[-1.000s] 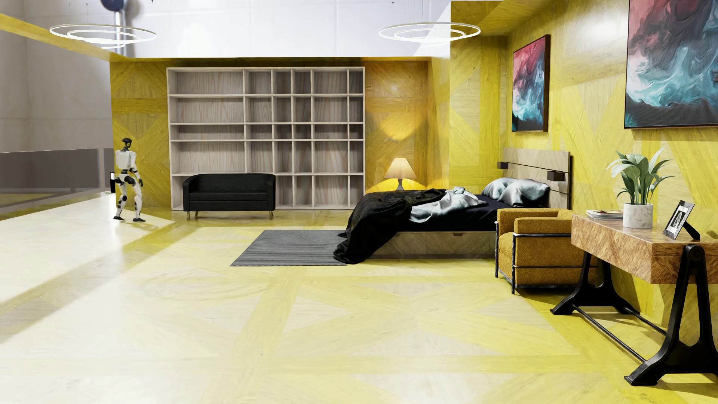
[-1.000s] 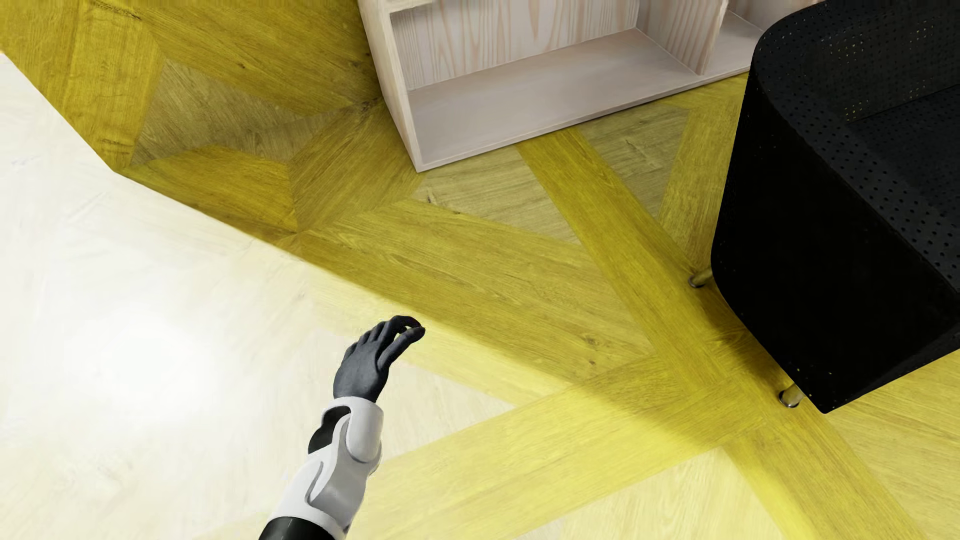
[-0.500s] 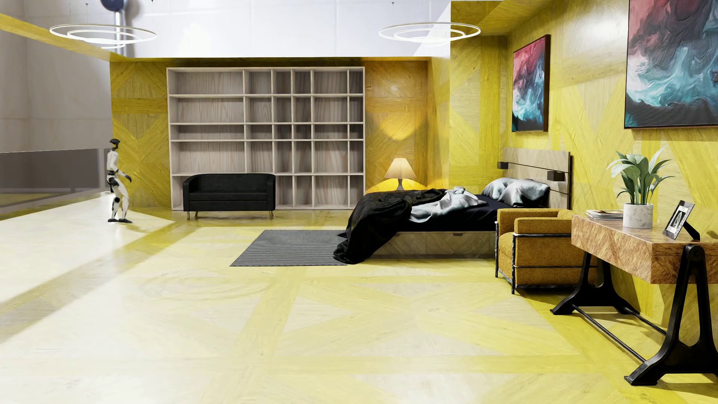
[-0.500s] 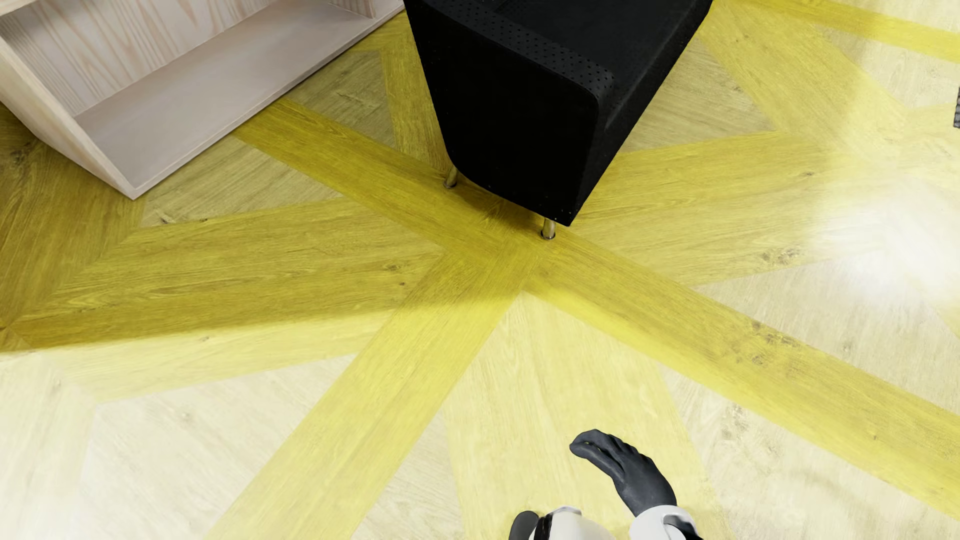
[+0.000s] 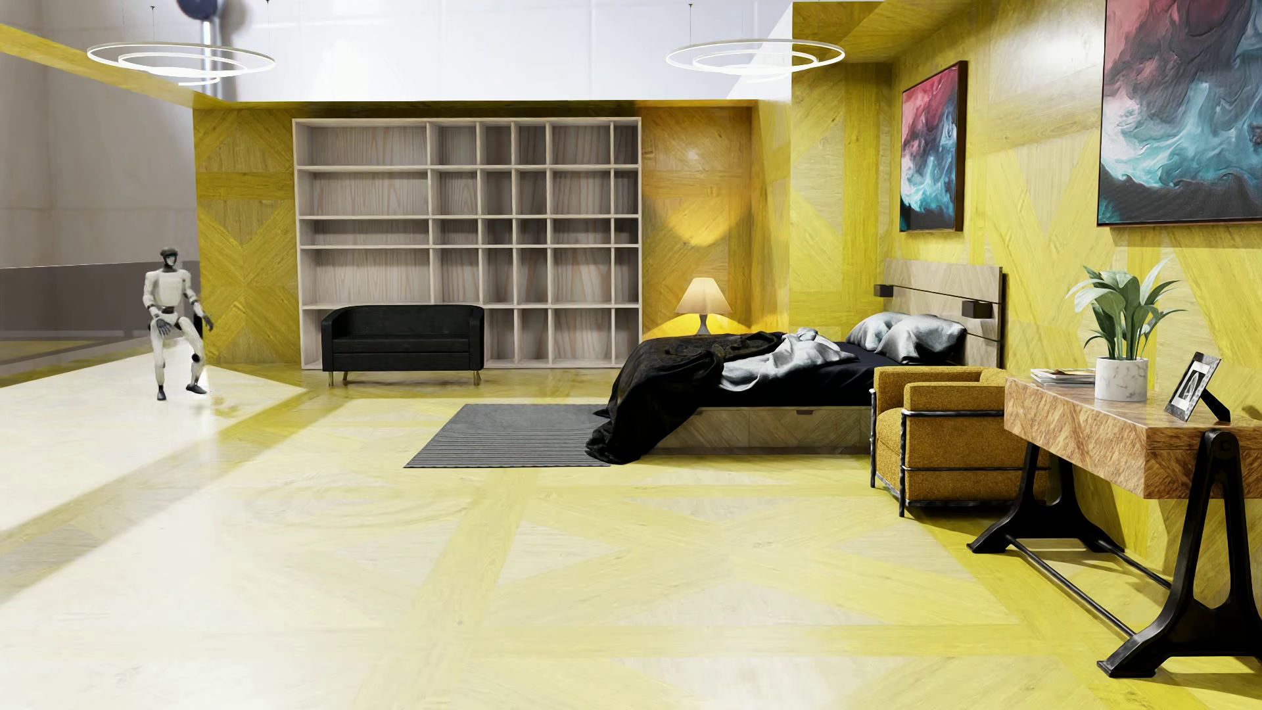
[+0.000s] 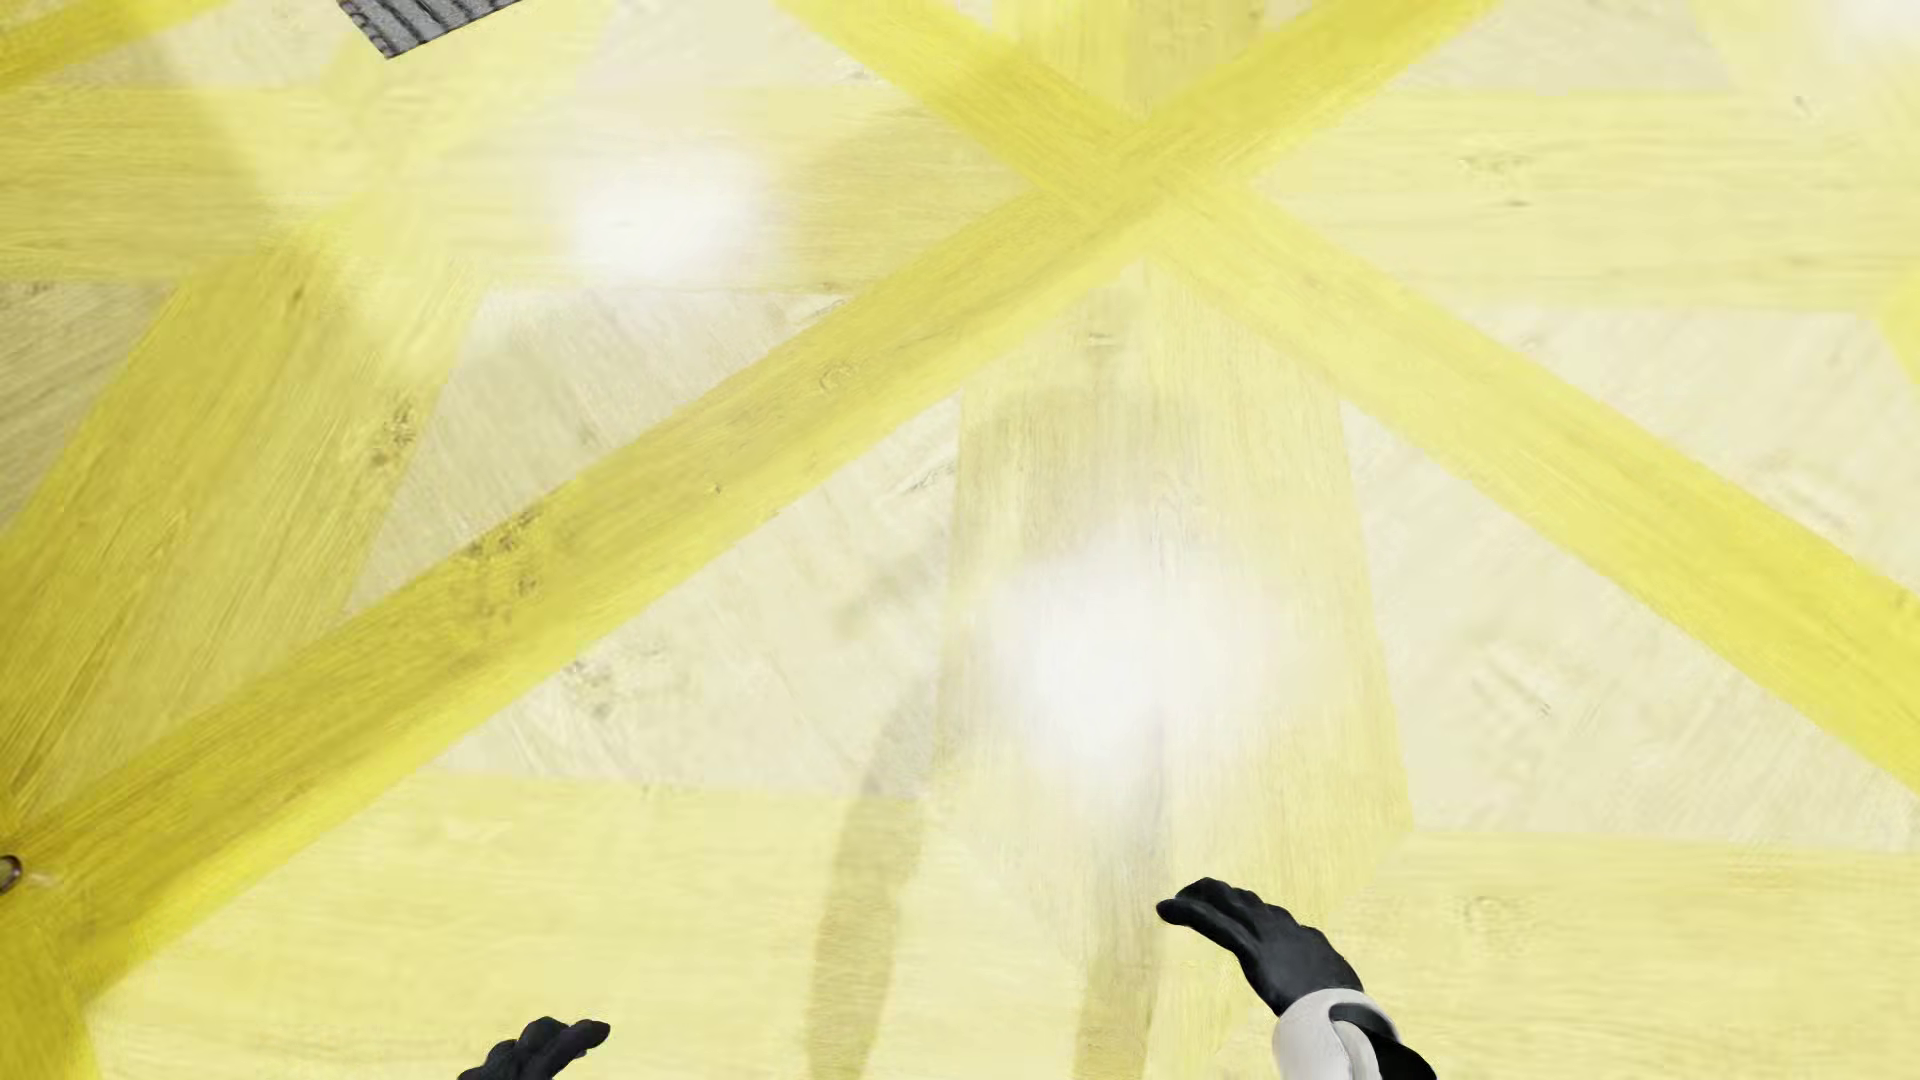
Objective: Head to the armchair
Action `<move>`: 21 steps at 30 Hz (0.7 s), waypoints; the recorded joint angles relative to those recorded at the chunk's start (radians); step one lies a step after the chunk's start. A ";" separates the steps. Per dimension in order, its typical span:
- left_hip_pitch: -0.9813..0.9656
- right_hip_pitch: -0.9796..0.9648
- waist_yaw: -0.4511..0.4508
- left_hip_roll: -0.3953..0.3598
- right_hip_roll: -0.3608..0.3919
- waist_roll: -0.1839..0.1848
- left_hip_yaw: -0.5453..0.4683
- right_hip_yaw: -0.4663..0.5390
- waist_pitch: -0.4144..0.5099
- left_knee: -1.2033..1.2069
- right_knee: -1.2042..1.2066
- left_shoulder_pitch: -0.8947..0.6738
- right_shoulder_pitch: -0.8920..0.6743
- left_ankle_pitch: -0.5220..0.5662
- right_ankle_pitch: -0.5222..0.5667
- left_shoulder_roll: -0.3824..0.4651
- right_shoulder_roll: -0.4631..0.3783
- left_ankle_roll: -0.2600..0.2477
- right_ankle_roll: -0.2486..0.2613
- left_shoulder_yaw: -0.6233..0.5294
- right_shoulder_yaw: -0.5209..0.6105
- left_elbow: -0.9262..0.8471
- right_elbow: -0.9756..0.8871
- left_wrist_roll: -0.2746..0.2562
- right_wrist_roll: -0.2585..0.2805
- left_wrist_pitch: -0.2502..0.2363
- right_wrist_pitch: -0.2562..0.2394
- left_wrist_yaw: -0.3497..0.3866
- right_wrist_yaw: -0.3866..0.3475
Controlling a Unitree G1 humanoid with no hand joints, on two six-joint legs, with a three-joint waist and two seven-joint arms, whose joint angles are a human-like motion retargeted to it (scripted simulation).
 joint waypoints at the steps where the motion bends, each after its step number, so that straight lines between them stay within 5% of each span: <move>1: -0.058 0.046 0.009 -0.051 0.066 0.014 0.044 0.048 0.007 0.057 -0.067 0.014 -0.009 -0.002 0.021 -0.011 0.022 0.041 -0.016 -0.073 -0.008 0.081 -0.028 0.076 0.044 -0.014 -0.027 -0.140 -0.030; 2: -0.131 0.094 0.023 -0.122 0.130 0.025 0.057 0.105 0.013 0.080 -0.133 0.031 -0.030 0.010 0.048 -0.033 0.029 0.046 -0.034 -0.119 0.001 0.134 -0.058 0.141 0.083 -0.057 -0.077 -0.279 -0.036; 4: -0.299 0.208 0.052 -0.263 0.242 0.042 0.017 0.233 0.022 0.016 -0.266 0.090 -0.105 0.055 0.099 -0.110 0.018 0.010 -0.071 -0.093 0.037 0.146 -0.129 0.171 0.091 -0.134 -0.189 -0.441 -0.037; 5: -0.371 0.274 0.065 -0.303 0.281 0.047 -0.004 0.299 0.027 -0.064 -0.327 0.119 -0.146 0.092 0.116 -0.149 0.020 0.012 -0.085 -0.070 0.047 0.121 -0.168 0.167 0.084 -0.150 -0.218 -0.433 -0.057; 7: -0.461 0.406 0.091 -0.360 0.312 0.043 -0.067 0.432 0.038 -0.271 -0.405 0.149 -0.208 0.171 0.162 -0.183 0.045 0.008 -0.118 -0.105 0.048 0.072 -0.224 0.220 0.101 -0.164 -0.213 -0.294 -0.120; 8: -0.469 0.466 0.104 -0.377 0.306 0.032 -0.089 0.477 0.044 -0.342 -0.403 0.147 -0.217 0.193 0.212 -0.183 0.061 0.005 -0.125 -0.143 0.040 0.073 -0.233 0.265 0.126 -0.155 -0.193 -0.234 -0.152; 9: -0.463 0.509 0.115 -0.387 0.292 0.015 -0.092 0.512 0.050 -0.337 -0.365 0.132 -0.208 0.237 0.285 -0.183 0.072 0.058 -0.103 -0.168 0.031 0.099 -0.226 0.301 0.155 -0.135 -0.164 -0.212 -0.184; 10: -0.451 0.521 0.126 -0.400 0.277 -0.008 -0.099 0.550 0.058 -0.261 -0.265 0.105 -0.188 0.291 0.391 -0.188 0.071 0.137 -0.009 -0.170 0.024 0.147 -0.198 0.320 0.180 -0.109 -0.124 -0.222 -0.213; 11: -0.429 0.488 0.135 -0.404 0.270 -0.031 -0.092 0.576 0.068 -0.167 -0.088 0.065 -0.166 0.295 0.532 -0.196 0.057 0.167 0.167 -0.149 0.024 0.203 -0.144 0.327 0.192 -0.072 -0.071 -0.242 -0.233; 12: -0.395 0.400 0.146 -0.406 0.255 -0.051 -0.073 0.555 0.077 -0.091 0.148 0.015 -0.150 0.257 0.672 -0.205 0.032 0.186 0.265 -0.110 0.038 0.247 -0.060 0.331 0.193 -0.029 -0.005 -0.252 -0.229; 13: -0.342 0.265 0.153 -0.415 0.195 -0.069 -0.050 0.509 0.085 -0.051 0.378 -0.040 -0.146 0.197 0.718 -0.214 -0.002 0.190 0.269 -0.063 0.069 0.259 0.055 0.335 0.180 0.010 0.063 -0.237 -0.189; 14: -0.269 0.116 0.151 -0.440 0.128 -0.088 -0.031 0.506 0.089 -0.050 0.551 -0.089 -0.147 0.136 0.649 -0.224 -0.043 0.188 0.261 -0.013 0.116 0.230 0.188 0.334 0.147 0.028 0.122 -0.186 -0.116; 15: -0.182 -0.032 0.145 -0.477 0.060 -0.105 -0.023 0.497 0.089 -0.081 0.644 -0.129 -0.140 0.090 0.565 -0.233 -0.083 0.191 0.220 0.035 0.170 0.169 0.316 0.316 0.097 0.012 0.164 -0.103 -0.030; 17: 0.011 -0.274 0.124 -0.563 -0.052 -0.124 -0.061 0.456 0.083 -0.193 0.591 -0.195 -0.069 0.047 0.429 -0.243 -0.143 0.198 0.127 0.096 0.224 0.033 0.486 0.207 0.025 -0.108 0.198 0.052 0.092; 19: 0.207 -0.415 0.098 -0.623 -0.124 -0.124 -0.146 0.410 0.071 -0.310 0.290 -0.254 0.061 0.046 0.362 -0.214 -0.170 0.202 0.123 0.056 0.150 -0.101 0.501 0.094 0.065 -0.199 0.173 0.086 0.111; 21: 0.397 -0.444 0.066 -0.635 -0.163 -0.115 -0.255 0.384 0.054 -0.415 -0.170 -0.308 0.214 0.083 0.366 -0.159 -0.172 0.206 0.117 -0.024 0.024 -0.231 0.426 0.046 0.145 -0.236 0.112 0.090 0.052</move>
